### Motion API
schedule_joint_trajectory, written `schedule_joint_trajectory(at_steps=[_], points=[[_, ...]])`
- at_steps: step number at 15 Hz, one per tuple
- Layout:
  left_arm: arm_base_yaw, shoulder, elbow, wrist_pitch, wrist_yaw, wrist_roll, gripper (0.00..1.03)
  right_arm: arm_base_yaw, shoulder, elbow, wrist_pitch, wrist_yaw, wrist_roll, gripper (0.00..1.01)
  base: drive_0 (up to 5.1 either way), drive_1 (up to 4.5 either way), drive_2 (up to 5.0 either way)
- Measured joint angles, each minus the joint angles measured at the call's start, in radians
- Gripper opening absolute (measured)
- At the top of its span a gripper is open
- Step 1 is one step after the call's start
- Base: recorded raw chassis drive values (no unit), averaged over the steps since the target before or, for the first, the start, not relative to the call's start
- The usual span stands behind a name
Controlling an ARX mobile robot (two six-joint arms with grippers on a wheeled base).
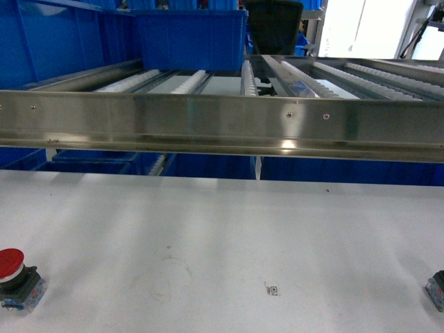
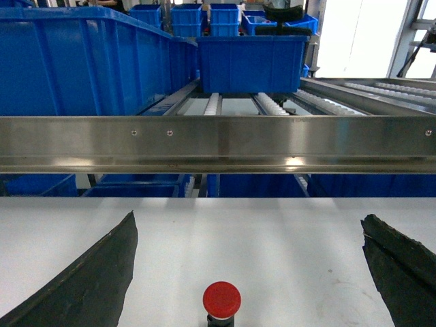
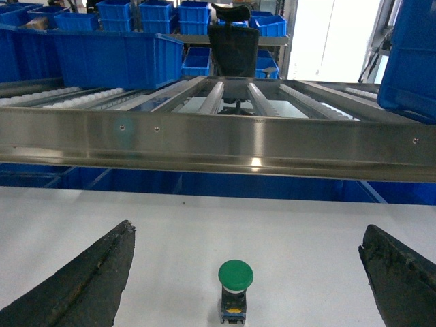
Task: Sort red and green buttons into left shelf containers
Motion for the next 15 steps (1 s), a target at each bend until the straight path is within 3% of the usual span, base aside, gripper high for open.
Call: schedule_joint_trajectory(at_steps=[11,12,13,15], points=[[0.000,0.000,0.000,0.000,0.000,0.000,0.98,0.000,0.000,0.000,0.000,0.000,0.000,0.98,0.0,0.00,0.0],[0.003,0.000,0.000,0.000,0.007,0.001,0.98,0.013,0.030,-0.001,0.060,0.026,-0.008,0.98,0.0,0.00,0.0],[0.032,0.000,-0.001,0.004,0.035,0.008,0.98,0.013,0.109,-0.002,0.133,0.021,-0.013,0.98,0.0,0.00,0.0],[0.109,0.103,-0.001,0.142,0.056,0.006,0.98,0.014,0.317,-0.001,0.292,0.016,-0.020,0.98,0.0,0.00,0.0]])
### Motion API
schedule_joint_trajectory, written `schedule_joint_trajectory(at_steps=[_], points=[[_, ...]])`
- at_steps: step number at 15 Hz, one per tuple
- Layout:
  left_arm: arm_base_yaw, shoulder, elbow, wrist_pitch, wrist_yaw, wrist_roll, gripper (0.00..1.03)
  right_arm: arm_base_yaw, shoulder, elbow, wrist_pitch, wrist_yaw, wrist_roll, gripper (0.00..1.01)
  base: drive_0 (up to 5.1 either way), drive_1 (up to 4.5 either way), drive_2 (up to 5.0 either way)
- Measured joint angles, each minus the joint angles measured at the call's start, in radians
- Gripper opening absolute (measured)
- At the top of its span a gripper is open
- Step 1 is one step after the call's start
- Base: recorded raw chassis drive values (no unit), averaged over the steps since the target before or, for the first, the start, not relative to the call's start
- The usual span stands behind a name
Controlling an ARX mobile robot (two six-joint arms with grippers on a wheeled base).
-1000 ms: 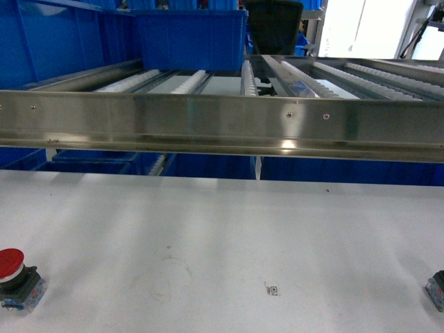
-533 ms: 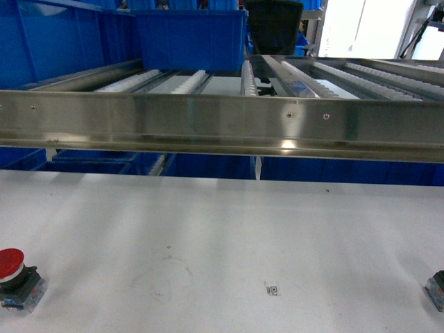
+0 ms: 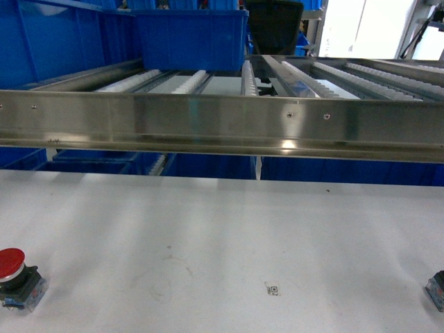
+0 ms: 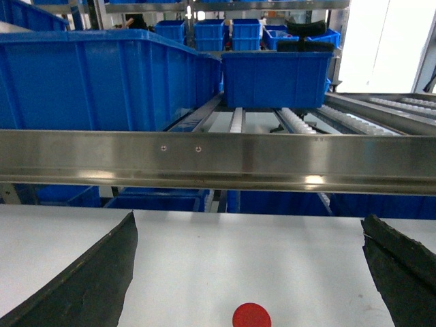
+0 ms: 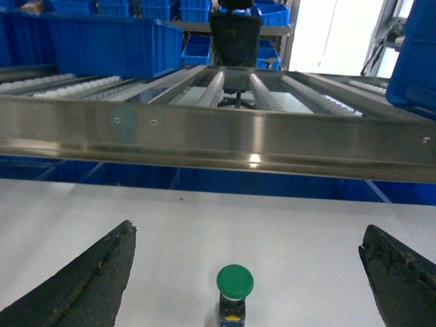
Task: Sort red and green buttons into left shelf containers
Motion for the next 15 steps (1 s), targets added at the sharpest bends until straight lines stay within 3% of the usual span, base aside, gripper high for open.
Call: schedule_joint_trajectory(at_steps=[2,4,6,9,13,15], points=[[-0.003,0.268,0.006,0.237,0.020,-0.010,0.98,-0.003,0.249,0.017,0.161,-0.039,-0.006,0.98,0.0,0.00,0.0],[-0.038,0.630,0.108,0.443,0.023,-0.026,0.98,-0.019,0.521,0.120,0.272,-0.085,-0.010,0.98,0.0,0.00,0.0],[-0.063,0.879,0.230,0.464,0.012,-0.051,0.98,-0.011,0.740,0.243,0.271,-0.119,-0.042,0.98,0.0,0.00,0.0],[-0.113,1.101,0.370,0.409,-0.039,-0.069,0.98,-0.013,0.948,0.399,0.214,-0.130,-0.048,0.98,0.0,0.00,0.0],[-0.192,1.224,0.499,0.378,-0.084,-0.065,0.98,-0.016,1.148,0.544,0.084,-0.157,-0.043,0.98,0.0,0.00,0.0],[-0.223,1.228,0.502,0.387,-0.117,-0.050,0.98,-0.031,1.183,0.547,0.090,-0.159,-0.044,0.98,0.0,0.00,0.0]])
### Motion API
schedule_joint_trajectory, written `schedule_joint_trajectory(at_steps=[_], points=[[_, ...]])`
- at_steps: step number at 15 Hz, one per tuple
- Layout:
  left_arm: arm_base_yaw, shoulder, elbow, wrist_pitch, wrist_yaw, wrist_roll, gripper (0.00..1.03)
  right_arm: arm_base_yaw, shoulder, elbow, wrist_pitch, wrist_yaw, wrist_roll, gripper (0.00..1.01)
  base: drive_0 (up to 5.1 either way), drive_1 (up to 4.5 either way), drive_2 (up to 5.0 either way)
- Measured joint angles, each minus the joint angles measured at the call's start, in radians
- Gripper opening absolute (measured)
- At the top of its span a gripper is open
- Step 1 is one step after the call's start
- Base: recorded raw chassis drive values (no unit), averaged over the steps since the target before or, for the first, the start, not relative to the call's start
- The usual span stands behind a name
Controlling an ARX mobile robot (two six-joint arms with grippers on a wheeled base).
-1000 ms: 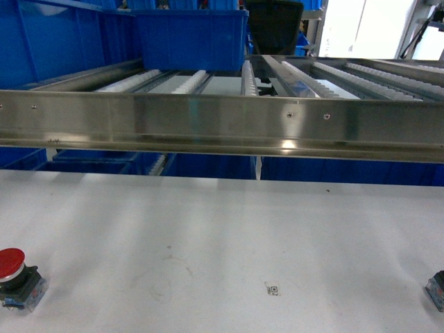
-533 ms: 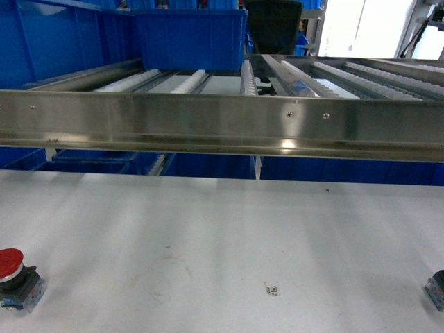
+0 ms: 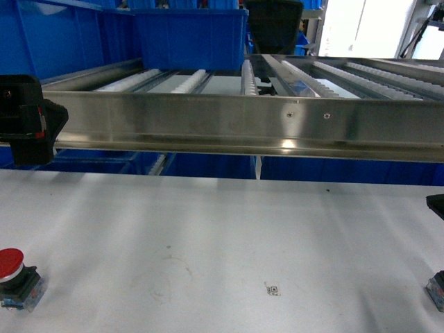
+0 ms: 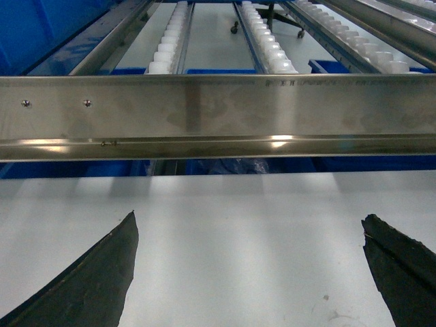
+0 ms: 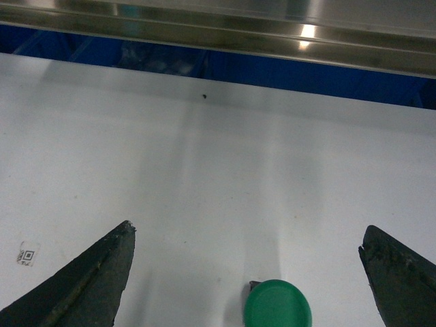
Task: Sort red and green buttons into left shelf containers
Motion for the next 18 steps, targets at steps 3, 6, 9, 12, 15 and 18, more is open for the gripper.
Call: schedule_joint_trajectory(at_steps=[3,6,9,12,15,18], points=[[-0.002,0.000,0.000,-0.001,-0.002,0.001,0.98,-0.018,0.016,0.000,-0.002,-0.005,-0.005,0.98,0.0,0.00,0.0],[-0.002,0.000,0.000,-0.001,-0.004,0.001,0.98,-0.023,0.074,-0.015,0.011,-0.041,-0.008,0.98,0.0,0.00,0.0],[-0.002,0.000,0.000,-0.001,-0.005,0.001,0.98,-0.043,0.146,-0.016,0.014,-0.051,-0.013,0.98,0.0,0.00,0.0],[-0.002,0.000,0.000,0.000,-0.005,0.001,0.98,-0.056,0.210,-0.001,0.017,-0.064,-0.032,0.98,0.0,0.00,0.0],[-0.002,0.000,0.000,-0.001,-0.005,0.001,0.98,-0.072,0.266,0.009,0.039,-0.055,-0.049,0.98,0.0,0.00,0.0],[-0.002,0.000,0.000,-0.001,-0.006,0.001,0.98,-0.095,0.322,0.014,0.058,-0.053,-0.059,0.98,0.0,0.00,0.0]])
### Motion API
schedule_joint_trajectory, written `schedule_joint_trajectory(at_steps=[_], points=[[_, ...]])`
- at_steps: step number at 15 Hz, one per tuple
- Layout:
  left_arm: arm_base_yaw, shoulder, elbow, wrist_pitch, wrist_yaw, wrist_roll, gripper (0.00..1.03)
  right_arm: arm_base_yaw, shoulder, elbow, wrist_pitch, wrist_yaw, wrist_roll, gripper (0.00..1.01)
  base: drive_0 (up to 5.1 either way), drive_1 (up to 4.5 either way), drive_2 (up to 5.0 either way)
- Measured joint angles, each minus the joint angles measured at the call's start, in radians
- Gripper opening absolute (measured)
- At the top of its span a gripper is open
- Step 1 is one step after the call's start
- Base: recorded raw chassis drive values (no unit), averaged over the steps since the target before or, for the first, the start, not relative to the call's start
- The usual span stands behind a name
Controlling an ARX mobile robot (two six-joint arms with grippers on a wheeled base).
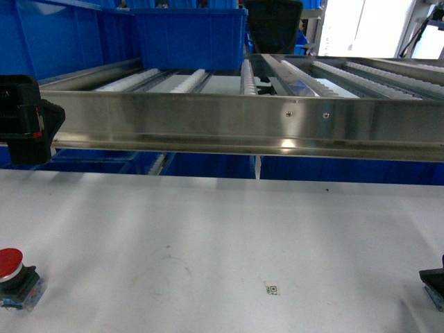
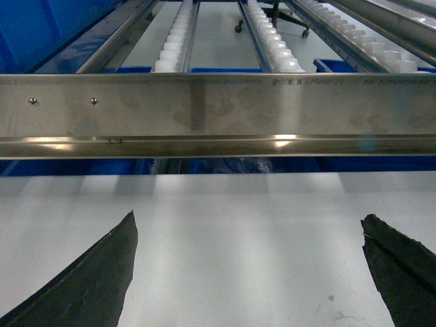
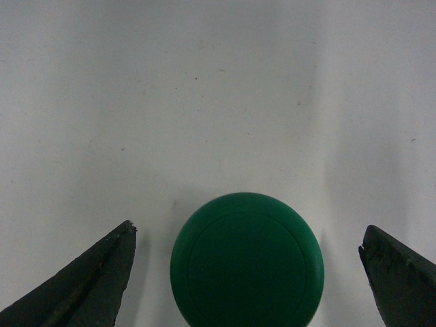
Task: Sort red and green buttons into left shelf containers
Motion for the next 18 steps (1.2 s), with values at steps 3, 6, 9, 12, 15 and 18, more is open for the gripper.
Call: schedule_joint_trajectory(at_steps=[3,6,9,12,15,18], points=[[0.000,0.000,0.000,0.000,0.000,0.000,0.98,0.000,0.028,0.000,0.039,-0.008,-0.002,0.98,0.0,0.00,0.0],[0.000,0.000,0.000,0.000,0.000,0.000,0.98,0.000,0.063,-0.008,0.081,0.004,-0.001,0.98,0.0,0.00,0.0],[0.000,0.000,0.000,0.000,0.000,0.000,0.98,-0.006,0.118,-0.051,0.192,0.029,0.035,0.82,0.0,0.00,0.0],[0.000,0.000,0.000,0.000,0.000,0.000,0.98,-0.004,0.156,-0.077,0.251,0.020,0.065,0.37,0.0,0.00,0.0],[0.000,0.000,0.000,0.000,0.000,0.000,0.98,-0.006,0.169,-0.085,0.284,0.019,0.078,0.27,0.0,0.00,0.0],[0.000,0.000,0.000,0.000,0.000,0.000,0.98,-0.013,0.168,-0.111,0.321,0.019,0.078,0.26,0.0,0.00,0.0]])
